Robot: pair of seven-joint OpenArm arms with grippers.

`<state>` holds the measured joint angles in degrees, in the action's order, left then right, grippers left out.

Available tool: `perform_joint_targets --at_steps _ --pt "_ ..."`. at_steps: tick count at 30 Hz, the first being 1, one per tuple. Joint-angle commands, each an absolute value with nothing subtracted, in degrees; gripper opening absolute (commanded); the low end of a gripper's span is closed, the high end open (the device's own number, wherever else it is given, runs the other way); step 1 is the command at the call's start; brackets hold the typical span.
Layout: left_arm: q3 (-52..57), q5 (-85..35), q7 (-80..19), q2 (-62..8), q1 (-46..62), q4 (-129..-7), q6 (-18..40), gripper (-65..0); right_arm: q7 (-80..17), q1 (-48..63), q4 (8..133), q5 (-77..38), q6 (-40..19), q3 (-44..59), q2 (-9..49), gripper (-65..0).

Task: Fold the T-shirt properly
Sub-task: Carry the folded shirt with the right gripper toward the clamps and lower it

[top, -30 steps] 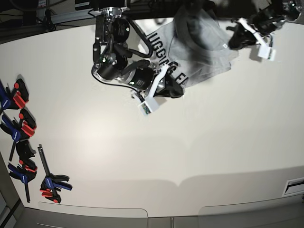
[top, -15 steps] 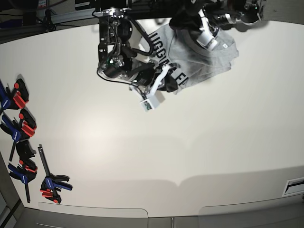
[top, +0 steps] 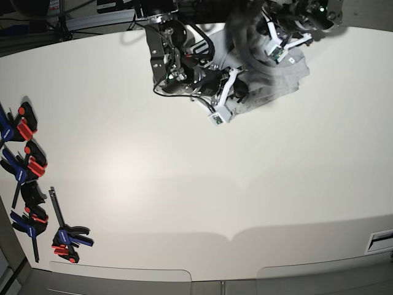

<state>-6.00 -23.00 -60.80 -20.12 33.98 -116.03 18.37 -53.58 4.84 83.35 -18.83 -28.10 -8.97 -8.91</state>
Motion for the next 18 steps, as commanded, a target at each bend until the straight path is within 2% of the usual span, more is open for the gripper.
perform_joint_targets --at_steps 1,7,11,15,18 --pt "-5.9 -21.6 -61.0 -20.8 34.6 -117.1 18.3 -65.0 -54.0 3.9 83.7 -16.4 -26.7 -9.0 -9.0 -65.0" --pt "-2.7 -10.3 -58.3 -21.3 34.6 -117.1 12.6 -65.0 -55.1 1.4 84.9 -16.5 -24.9 -9.0 -9.0 -65.0" --pt "3.4 -10.6 -53.9 -21.3 34.6 -118.1 12.1 -65.0 -55.5 -1.3 90.1 -16.6 -25.3 -9.0 -9.0 -65.0" --pt "11.5 -16.0 -46.9 -21.3 34.6 -123.3 12.1 -65.0 -55.5 -4.3 97.1 -17.0 -28.0 -9.0 -9.0 -65.0" --pt "18.2 -20.3 -41.4 -21.3 34.5 -128.6 12.1 -65.0 -55.9 -6.1 99.3 -20.9 -34.3 -9.1 -9.0 -65.0"
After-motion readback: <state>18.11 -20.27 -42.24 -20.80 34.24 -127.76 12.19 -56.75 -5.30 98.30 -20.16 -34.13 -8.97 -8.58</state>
